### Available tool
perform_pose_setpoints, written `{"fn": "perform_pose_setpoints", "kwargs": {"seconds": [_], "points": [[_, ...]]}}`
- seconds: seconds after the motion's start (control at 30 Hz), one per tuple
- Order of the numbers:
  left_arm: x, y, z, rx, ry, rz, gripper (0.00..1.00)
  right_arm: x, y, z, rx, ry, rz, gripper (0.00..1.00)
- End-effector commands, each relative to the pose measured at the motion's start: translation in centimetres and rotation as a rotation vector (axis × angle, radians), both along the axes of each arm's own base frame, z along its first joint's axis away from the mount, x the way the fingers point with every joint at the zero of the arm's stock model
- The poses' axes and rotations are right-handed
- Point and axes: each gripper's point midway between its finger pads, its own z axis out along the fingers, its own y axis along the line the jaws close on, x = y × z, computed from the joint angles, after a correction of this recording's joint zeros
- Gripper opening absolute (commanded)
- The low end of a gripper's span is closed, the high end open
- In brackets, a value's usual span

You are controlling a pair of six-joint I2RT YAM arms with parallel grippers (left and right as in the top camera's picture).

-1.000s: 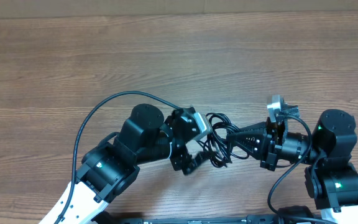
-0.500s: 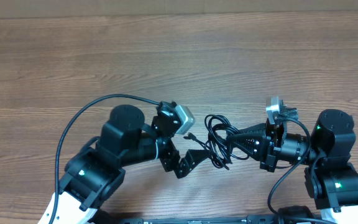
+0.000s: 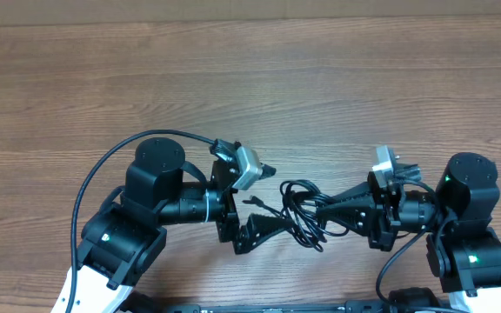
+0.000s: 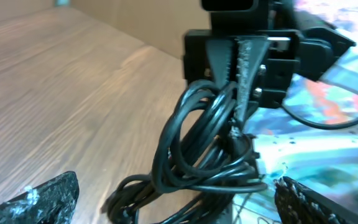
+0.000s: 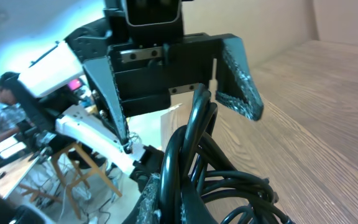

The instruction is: Untangle cables

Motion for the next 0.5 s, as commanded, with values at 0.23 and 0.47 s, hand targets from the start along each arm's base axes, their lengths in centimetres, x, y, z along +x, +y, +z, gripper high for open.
{"fn": "perform_pose_setpoints", "kwargs": {"seconds": [0.23, 0.47], "points": [[-1.2, -0.9, 1.7, -0.076, -0.043, -0.15, 0.96, -1.5, 0.0, 1.5, 0.028, -0.066, 0.077, 0.04], [-1.4, -1.5, 1.6, -0.103, -0.025, -0.219, 0.39, -1.5, 0.0, 1.5, 0.028, -0.065, 0.077, 0.04]]}}
